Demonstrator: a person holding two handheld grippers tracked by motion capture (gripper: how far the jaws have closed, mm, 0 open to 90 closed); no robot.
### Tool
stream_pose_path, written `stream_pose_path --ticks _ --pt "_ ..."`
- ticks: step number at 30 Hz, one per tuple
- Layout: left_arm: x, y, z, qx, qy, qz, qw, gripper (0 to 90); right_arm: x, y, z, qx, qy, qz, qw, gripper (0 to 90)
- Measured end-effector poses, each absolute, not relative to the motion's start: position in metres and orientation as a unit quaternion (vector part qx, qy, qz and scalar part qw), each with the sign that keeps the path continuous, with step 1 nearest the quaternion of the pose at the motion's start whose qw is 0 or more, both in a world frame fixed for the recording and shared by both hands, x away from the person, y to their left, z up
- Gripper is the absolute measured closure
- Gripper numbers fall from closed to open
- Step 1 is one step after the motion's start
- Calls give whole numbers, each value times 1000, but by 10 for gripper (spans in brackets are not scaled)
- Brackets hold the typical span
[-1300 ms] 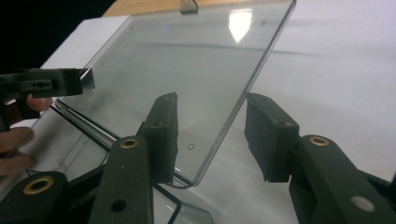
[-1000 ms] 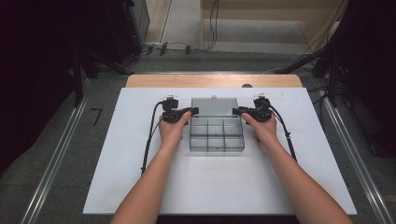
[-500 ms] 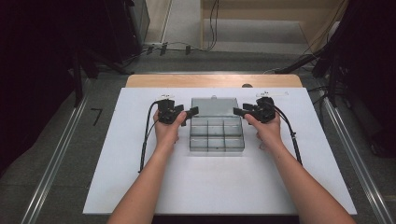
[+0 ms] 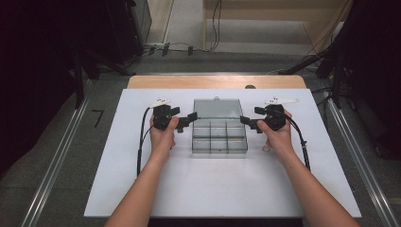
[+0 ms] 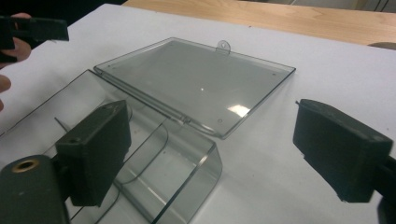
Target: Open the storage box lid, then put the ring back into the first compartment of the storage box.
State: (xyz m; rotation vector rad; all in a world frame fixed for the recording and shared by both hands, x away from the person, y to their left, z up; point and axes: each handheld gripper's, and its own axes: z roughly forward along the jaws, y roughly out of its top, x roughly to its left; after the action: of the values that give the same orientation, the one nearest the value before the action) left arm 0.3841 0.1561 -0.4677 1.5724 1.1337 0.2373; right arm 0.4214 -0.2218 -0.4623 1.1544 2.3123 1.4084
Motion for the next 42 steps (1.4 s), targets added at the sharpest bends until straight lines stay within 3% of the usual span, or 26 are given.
stream_pose_path --ticks 8,42 --pt "371 158 -462 676 461 113 563 0 409 -231 -462 380 784 479 107 3" --pt "302 178 -456 686 422 163 571 0 359 -263 -460 355 792 481 123 0"
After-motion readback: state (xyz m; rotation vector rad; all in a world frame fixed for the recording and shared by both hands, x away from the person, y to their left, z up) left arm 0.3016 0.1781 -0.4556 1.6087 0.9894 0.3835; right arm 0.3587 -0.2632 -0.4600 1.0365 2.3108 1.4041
